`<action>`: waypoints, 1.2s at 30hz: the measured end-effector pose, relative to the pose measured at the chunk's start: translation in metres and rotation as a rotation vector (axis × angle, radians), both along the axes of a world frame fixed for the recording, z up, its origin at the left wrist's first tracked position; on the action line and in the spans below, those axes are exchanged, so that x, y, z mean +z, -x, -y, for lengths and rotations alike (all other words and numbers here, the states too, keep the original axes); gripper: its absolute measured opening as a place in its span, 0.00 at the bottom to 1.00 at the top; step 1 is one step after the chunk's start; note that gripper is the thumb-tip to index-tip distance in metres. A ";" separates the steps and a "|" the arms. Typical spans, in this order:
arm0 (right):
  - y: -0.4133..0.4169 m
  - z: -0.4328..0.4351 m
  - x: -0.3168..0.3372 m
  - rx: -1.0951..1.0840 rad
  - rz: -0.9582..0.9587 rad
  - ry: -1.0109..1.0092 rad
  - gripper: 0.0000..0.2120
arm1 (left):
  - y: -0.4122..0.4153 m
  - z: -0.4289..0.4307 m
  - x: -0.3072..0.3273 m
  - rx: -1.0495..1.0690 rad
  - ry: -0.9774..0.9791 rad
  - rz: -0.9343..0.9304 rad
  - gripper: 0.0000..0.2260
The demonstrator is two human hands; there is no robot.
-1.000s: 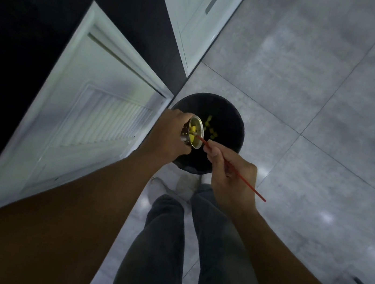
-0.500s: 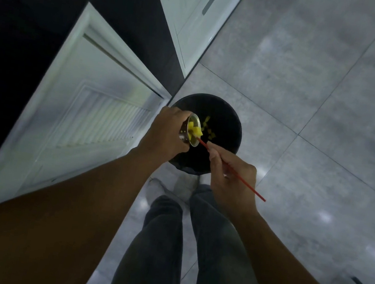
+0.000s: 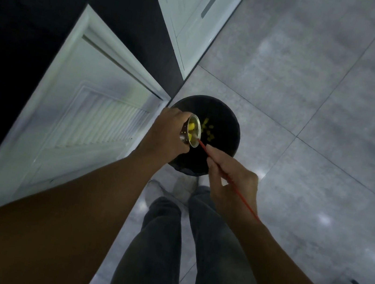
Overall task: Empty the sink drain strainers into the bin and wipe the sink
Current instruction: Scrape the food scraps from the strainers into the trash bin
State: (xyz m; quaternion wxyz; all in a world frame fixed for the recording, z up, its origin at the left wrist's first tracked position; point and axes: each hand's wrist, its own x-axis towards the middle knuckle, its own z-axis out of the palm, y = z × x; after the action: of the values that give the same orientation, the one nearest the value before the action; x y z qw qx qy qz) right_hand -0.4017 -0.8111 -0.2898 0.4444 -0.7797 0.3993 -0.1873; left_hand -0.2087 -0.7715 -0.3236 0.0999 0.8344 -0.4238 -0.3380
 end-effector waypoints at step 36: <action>-0.015 0.008 -0.003 -0.138 0.037 -0.316 0.10 | -0.002 0.004 0.000 -0.106 0.030 0.030 0.36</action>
State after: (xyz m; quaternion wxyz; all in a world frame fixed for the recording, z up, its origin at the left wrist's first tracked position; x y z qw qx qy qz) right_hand -0.3868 -0.8188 -0.2929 0.5548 -0.6673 0.4683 -0.1665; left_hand -0.2062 -0.7753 -0.3234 0.0881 0.8142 -0.4738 -0.3238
